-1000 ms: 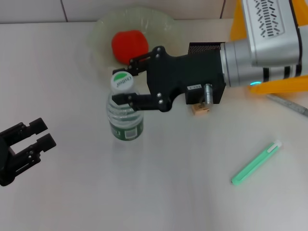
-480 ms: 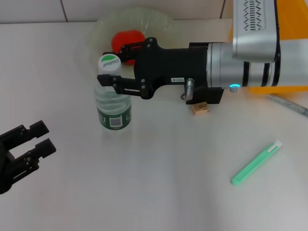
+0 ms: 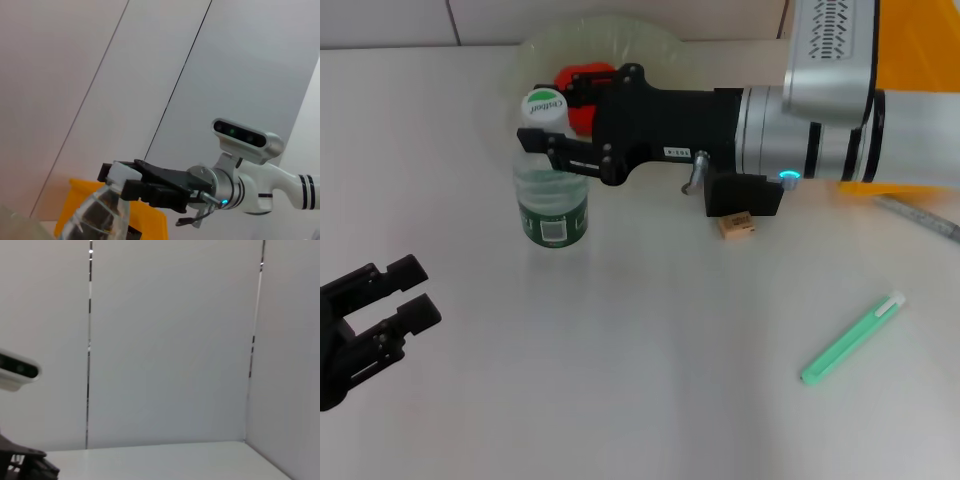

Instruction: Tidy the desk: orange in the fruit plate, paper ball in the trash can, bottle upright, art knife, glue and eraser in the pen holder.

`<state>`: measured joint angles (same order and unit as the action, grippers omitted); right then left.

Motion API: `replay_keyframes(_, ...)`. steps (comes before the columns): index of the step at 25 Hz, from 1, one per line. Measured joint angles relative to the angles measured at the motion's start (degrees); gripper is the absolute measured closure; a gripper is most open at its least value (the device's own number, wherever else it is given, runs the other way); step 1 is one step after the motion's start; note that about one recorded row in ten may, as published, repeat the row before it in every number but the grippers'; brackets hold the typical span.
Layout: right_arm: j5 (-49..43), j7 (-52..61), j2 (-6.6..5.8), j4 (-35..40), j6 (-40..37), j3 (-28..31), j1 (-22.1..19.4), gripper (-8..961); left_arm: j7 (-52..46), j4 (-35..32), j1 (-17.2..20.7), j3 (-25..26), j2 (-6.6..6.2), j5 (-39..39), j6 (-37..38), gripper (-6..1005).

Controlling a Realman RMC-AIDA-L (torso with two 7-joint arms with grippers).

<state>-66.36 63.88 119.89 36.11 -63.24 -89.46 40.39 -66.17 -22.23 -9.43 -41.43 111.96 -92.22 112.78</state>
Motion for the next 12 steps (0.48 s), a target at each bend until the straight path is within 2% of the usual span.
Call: replay_keyframes(12,8.1,-4.2,-0.02,-4.1,4.4,-0.5,0.4,518,-0.2,0.2,-0.3,-0.3,0.23,-0.1,0.3,461)
